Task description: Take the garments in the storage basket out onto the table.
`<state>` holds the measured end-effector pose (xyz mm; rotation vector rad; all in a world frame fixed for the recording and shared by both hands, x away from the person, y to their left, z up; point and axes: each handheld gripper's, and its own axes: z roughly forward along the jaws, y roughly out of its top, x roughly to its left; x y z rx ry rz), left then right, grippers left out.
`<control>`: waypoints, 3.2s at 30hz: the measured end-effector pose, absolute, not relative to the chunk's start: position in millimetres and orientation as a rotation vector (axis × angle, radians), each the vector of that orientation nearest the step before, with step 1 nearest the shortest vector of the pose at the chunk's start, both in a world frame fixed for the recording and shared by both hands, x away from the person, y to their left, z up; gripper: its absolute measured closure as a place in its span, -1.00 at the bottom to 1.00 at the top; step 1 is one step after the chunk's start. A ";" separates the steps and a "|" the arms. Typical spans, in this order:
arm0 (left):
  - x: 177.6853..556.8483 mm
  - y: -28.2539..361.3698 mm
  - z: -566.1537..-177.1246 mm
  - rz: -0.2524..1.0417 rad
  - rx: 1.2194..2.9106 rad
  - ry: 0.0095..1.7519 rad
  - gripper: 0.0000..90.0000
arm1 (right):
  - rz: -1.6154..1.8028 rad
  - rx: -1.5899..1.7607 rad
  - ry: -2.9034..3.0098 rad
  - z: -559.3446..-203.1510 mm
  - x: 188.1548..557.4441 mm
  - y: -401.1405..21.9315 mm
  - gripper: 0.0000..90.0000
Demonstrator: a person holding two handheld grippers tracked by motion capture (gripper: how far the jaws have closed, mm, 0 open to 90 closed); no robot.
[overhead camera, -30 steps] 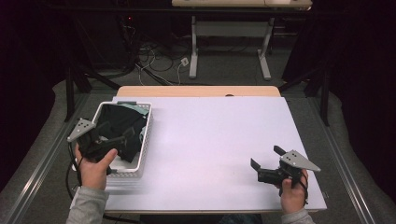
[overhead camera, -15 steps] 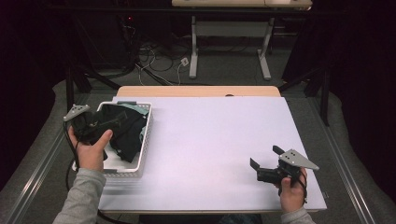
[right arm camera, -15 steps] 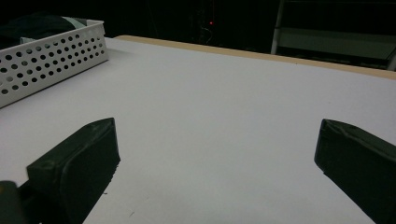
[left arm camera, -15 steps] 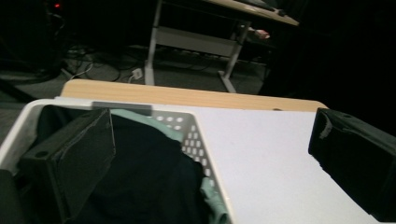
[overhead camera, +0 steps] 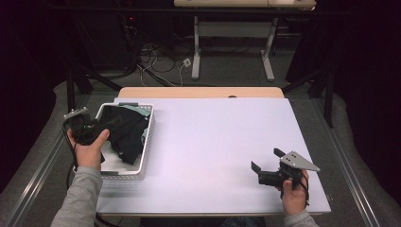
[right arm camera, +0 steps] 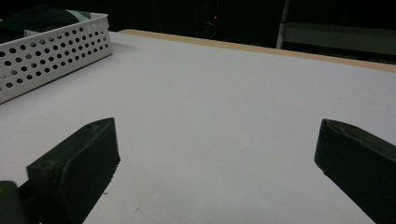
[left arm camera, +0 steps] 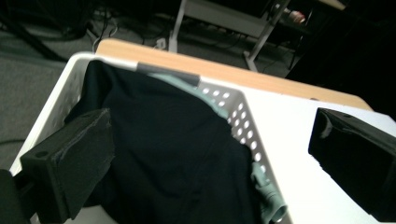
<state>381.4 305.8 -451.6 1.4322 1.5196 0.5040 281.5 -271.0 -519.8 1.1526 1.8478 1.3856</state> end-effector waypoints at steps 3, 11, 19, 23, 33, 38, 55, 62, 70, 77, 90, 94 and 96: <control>384.5 309.5 -456.0 0.468 1.446 1.565 -0.99 | 1.380 1.158 1.856 -520.4 281.8 -271.2 -1.00; 395.1 317.4 -468.8 0.319 1.434 1.696 -0.99 | 1.375 1.165 1.867 -521.9 283.1 -269.9 -1.00; 402.0 318.5 -483.6 0.268 1.433 1.798 -0.99 | 1.376 1.163 1.879 -523.0 283.5 -268.7 -1.00; 404.9 315.4 -490.3 0.255 1.456 1.827 -0.99 | 1.378 1.169 1.880 -523.4 283.5 -267.8 -1.00; 414.4 307.4 -504.3 0.230 1.515 1.871 -0.99 | 1.372 1.150 1.895 -524.2 284.2 -267.0 -1.00; 418.6 304.5 -511.8 0.209 1.533 1.882 -0.99 | 1.378 1.157 1.898 -524.3 284.0 -266.1 -1.00; 427.9 303.0 -523.6 0.161 1.552 1.900 -0.99 | 1.381 1.138 1.913 -526.3 285.6 -263.8 -1.00; 430.6 302.8 -527.1 0.123 1.546 1.909 -0.91 | 1.373 1.142 1.923 -527.5 286.8 -262.8 -1.00; 431.4 302.6 -527.6 0.105 1.557 1.909 -0.81 | 1.372 1.138 1.929 -528.1 287.7 -262.4 -1.00; 431.1 302.7 -527.1 0.090 1.553 1.922 -0.66 | 1.370 1.144 1.932 -528.7 287.9 -262.8 -0.99; 430.4 303.9 -525.6 0.053 1.526 1.941 -0.37 | 1.366 1.139 1.936 -529.4 288.8 -262.9 -0.99; 430.1 303.5 -525.2 0.060 1.532 1.930 -0.31 | 1.363 1.139 1.937 -529.6 289.1 -262.9 -0.99; 429.8 304.0 -524.6 0.059 1.540 1.931 -0.29 | 1.364 1.141 1.939 -529.8 289.2 -262.7 -0.99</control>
